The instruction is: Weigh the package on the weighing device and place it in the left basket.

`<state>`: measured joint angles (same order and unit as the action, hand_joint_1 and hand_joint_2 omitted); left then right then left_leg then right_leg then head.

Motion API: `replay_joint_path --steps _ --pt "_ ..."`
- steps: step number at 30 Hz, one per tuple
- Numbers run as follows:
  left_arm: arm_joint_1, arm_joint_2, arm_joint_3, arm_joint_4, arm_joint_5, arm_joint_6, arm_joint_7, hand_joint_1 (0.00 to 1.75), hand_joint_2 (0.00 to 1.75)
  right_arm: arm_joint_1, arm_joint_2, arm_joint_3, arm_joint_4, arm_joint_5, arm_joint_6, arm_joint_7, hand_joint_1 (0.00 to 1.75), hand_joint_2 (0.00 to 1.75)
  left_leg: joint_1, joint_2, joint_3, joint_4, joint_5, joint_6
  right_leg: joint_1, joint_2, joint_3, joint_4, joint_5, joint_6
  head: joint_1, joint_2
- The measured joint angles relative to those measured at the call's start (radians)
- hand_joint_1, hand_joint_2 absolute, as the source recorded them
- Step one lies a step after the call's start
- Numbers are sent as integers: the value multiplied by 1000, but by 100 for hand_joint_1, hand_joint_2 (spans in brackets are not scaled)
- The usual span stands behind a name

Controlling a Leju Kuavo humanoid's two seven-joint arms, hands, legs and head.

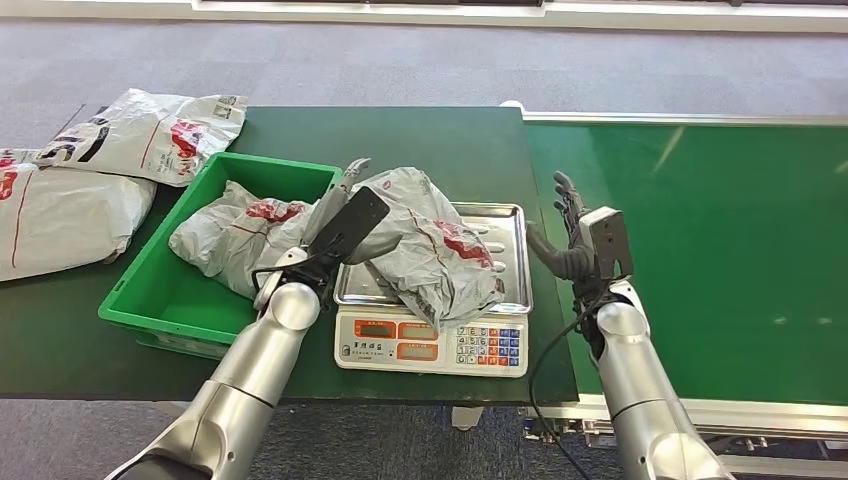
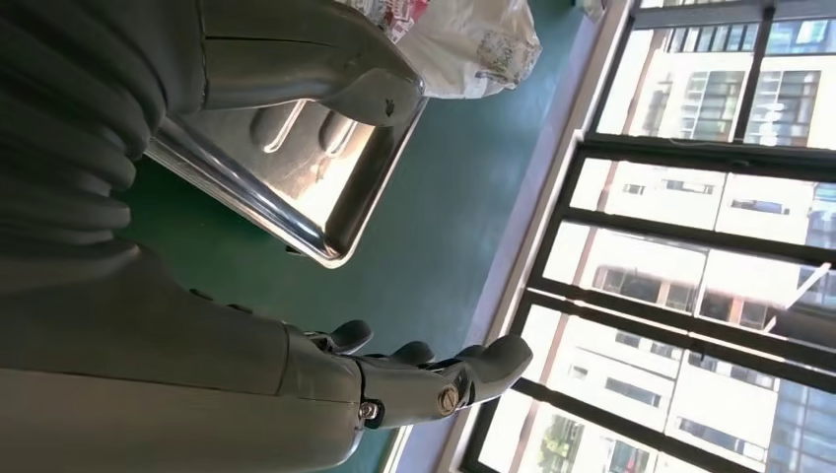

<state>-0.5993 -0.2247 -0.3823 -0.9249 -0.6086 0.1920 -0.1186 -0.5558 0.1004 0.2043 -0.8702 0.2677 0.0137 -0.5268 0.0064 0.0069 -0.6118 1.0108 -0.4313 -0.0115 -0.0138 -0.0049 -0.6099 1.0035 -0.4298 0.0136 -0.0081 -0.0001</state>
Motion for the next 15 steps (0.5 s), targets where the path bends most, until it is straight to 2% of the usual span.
replay_joint_path --steps 8,12,14,15 --pt "-6 -7 -5 26 -8 2 4 0 175 22 -8 -12 -48 -4 -25 -15 0 175 0 0 0 0 0 0 0 1 0 0 0 0 0 0" --pt "-16 -15 -24 56 -73 1 47 0 175 93 -11 -40 -173 -74 -250 -106 0 175 0 -5 0 0 0 0 0 -4 1 0 -2 1 0 0" --pt "-20 -24 -39 90 -114 -8 73 1 175 155 -12 -59 -280 -113 -344 -109 0 175 0 -7 0 0 -1 1 0 -6 2 0 -3 2 0 0" --pt "-23 -30 -48 115 -136 -16 86 45 175 191 -15 -66 -335 -127 -371 -106 0 175 0 -7 0 0 -1 1 -1 -6 3 -1 -3 2 0 0"
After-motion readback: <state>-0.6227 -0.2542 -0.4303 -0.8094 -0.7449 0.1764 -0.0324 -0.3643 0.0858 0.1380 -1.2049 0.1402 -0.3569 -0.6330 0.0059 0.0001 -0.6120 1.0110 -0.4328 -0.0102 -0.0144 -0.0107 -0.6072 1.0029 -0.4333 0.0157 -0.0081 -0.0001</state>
